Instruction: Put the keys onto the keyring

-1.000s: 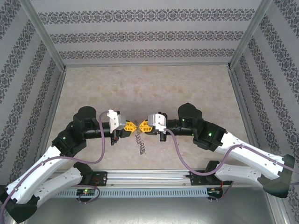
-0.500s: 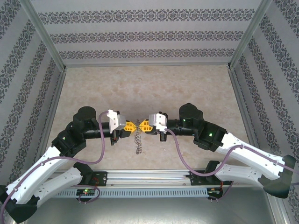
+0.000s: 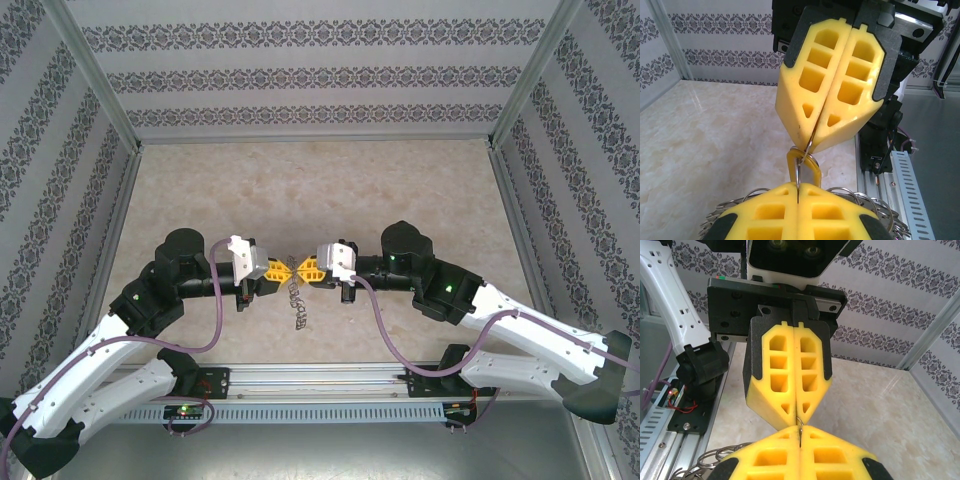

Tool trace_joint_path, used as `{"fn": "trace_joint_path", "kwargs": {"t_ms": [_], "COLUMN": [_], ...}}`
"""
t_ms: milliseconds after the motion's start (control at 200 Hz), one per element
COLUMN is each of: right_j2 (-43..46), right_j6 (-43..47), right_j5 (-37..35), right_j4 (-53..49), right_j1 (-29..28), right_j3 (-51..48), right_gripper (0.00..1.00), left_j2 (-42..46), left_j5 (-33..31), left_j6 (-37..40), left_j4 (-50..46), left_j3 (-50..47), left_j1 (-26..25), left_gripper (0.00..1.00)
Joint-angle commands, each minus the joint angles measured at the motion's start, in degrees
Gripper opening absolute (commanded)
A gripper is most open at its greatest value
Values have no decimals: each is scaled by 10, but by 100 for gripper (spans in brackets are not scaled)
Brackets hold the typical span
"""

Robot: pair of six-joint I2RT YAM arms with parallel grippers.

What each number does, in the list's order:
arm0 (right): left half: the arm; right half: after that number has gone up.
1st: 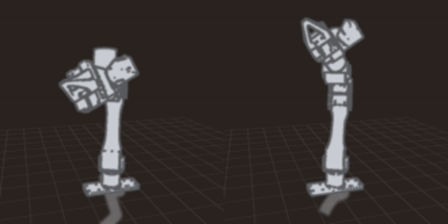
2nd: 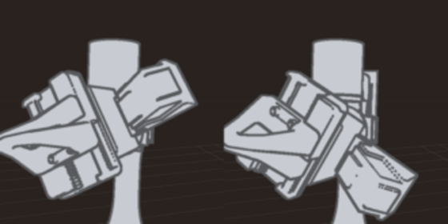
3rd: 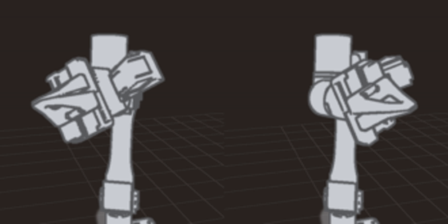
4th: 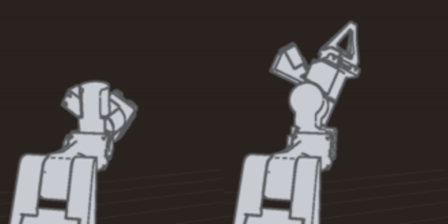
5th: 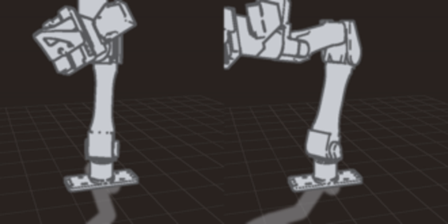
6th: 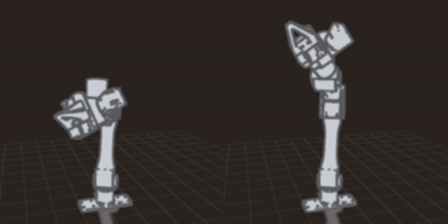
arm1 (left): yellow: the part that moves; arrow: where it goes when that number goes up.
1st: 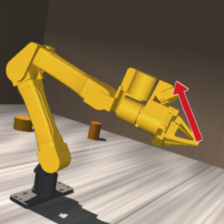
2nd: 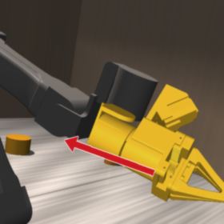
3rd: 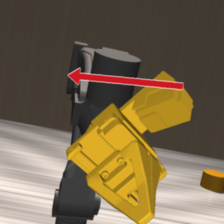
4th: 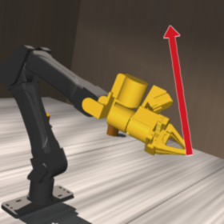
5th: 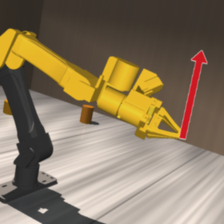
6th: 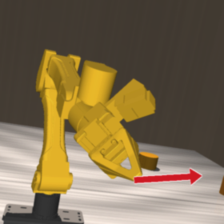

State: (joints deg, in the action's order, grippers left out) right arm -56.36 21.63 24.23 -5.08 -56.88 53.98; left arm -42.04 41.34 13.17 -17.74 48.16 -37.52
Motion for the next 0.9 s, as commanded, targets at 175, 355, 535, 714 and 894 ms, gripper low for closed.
{"fn": "trace_joint_path", "kwargs": {"t_ms": [175, 355, 535, 714, 894], "right_j2": [16, 7, 1, -3, 11], "right_j6": [-1, -2, -6, -7, -8], "right_j5": [-15, -9, 6, 10, 9], "right_j4": [22, 23, 23, 18, 18], "right_j1": [-1, -1, -1, -1, -1], "right_j3": [-6, -4, -2, 0, -3], "right_gripper": [0, 0, 0, 0, 0], "left_j2": [11, 11, 12, 13, 14], "left_j5": [5, 5, 3, 2, -2], "left_j6": [12, 12, 12, 13, 14], "left_j4": [5, 7, 6, 4, 1], "left_j3": [20, 20, 20, 21, 20], "left_j1": [-7, -7, -7, -7, -7], "left_gripper": [0, 0, 0, 0, 0]}}
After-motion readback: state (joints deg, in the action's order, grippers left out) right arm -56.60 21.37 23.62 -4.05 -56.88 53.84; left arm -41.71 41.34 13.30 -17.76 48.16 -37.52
